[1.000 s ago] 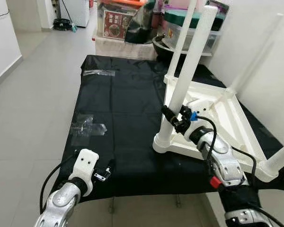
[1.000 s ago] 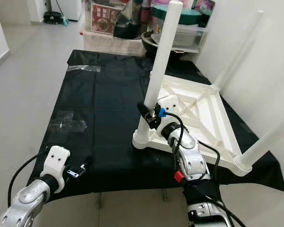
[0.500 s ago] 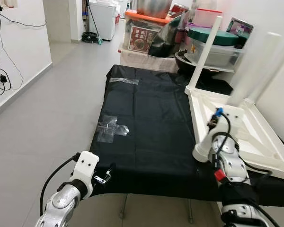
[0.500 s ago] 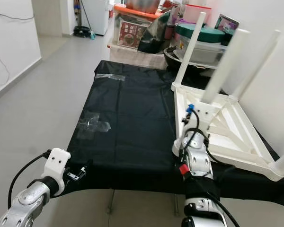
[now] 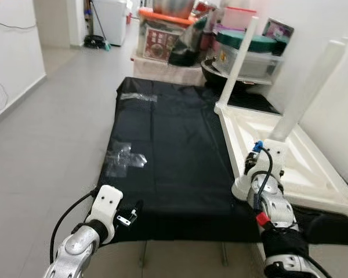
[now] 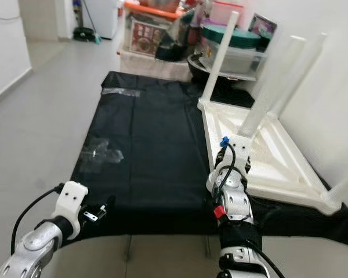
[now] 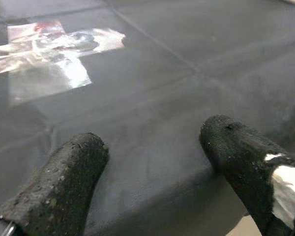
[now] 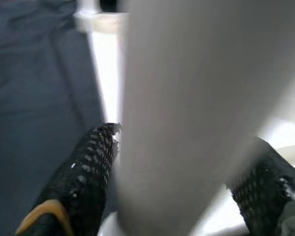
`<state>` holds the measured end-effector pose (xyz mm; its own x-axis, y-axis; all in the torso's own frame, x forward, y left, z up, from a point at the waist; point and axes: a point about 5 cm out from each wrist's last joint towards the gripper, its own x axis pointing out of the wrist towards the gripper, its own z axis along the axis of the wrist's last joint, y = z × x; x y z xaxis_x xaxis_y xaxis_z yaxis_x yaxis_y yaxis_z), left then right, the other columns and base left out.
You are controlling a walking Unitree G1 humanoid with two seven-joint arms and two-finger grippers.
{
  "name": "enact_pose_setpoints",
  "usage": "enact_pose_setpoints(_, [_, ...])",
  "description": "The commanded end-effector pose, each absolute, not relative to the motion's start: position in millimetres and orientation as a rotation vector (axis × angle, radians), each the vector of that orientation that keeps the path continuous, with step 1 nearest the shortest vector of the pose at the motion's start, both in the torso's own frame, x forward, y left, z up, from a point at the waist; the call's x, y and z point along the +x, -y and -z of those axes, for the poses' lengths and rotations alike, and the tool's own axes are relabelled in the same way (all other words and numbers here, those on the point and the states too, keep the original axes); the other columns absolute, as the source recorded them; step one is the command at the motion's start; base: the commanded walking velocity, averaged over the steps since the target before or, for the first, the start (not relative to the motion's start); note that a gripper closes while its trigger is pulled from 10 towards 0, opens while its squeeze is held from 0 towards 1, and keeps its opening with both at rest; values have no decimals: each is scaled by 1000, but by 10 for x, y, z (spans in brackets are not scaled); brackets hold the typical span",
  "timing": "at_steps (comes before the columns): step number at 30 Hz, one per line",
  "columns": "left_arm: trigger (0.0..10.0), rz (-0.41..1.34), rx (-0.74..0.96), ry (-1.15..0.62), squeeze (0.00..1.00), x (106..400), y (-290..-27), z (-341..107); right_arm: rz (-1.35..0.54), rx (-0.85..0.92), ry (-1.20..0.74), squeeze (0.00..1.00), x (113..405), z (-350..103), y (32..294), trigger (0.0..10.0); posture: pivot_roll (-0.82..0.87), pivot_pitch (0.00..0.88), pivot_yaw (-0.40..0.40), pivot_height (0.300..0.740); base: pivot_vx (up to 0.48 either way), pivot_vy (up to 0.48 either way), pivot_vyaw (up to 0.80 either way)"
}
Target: Building children table
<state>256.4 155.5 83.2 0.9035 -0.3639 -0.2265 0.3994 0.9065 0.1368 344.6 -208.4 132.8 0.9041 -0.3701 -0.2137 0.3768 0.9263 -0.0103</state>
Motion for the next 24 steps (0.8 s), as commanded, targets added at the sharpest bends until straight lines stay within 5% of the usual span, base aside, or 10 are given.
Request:
enact_pose_setpoints(1, [10000,407,193,-231,0,2540,-1532,-763,101,105,-106,0,3514,-1551,1816,10000,45,0,-154,740,0,0,0])
enact_pose_setpoints(2, [10000,409,192,-231,0,2543,-1520,-761,-156,119,-21,0,3490,-1713,1581,10000,49,0,-156,740,0,0,0])
enact_pose_setpoints(5, [10000,413,193,-229,0,2551,-1503,-763,-454,99,88,0,3383,-1903,1344,10000,51,0,-156,740,0,0,0])
enact_pose_setpoints(11, [10000,408,195,-224,0,2563,-1519,-774,-512,48,55,0,3391,-1842,1308,10000,59,0,-164,740,0,0,0])
enact_pose_setpoints(12, [10000,406,196,-224,0,2562,-1528,-774,-503,23,43,0,3418,-1802,1310,6157,62,0,-166,740,0,0,0])
enact_pose_setpoints(13, [10000,406,196,-224,0,2562,-1528,-774,-503,23,43,0,3418,-1802,1310,6157,62,0,-166,740,0,0,0])
enact_pose_setpoints(14, [10000,404,197,-223,0,2548,-1533,-770,-476,1,8,0,3467,-1726,1308,8392,63,0,-166,740,0,0,0])
enact_pose_setpoints(15, [10000,403,197,-223,0,2543,-1532,-768,-468,0,-8,0,3478,-1705,1302,8392,63,0,-166,740,0,0,0])
enact_pose_setpoints(16, [10000,403,197,-224,0,2538,-1531,-766,-464,-1,-20,0,3480,-1690,1288,10000,63,0,-166,740,0,0,0])
enact_pose_setpoints(24, [10000,404,198,-223,0,2546,-1527,-768,-476,-32,-83,0,3456,-1607,1302,10000,62,0,-164,740,0,0,0])
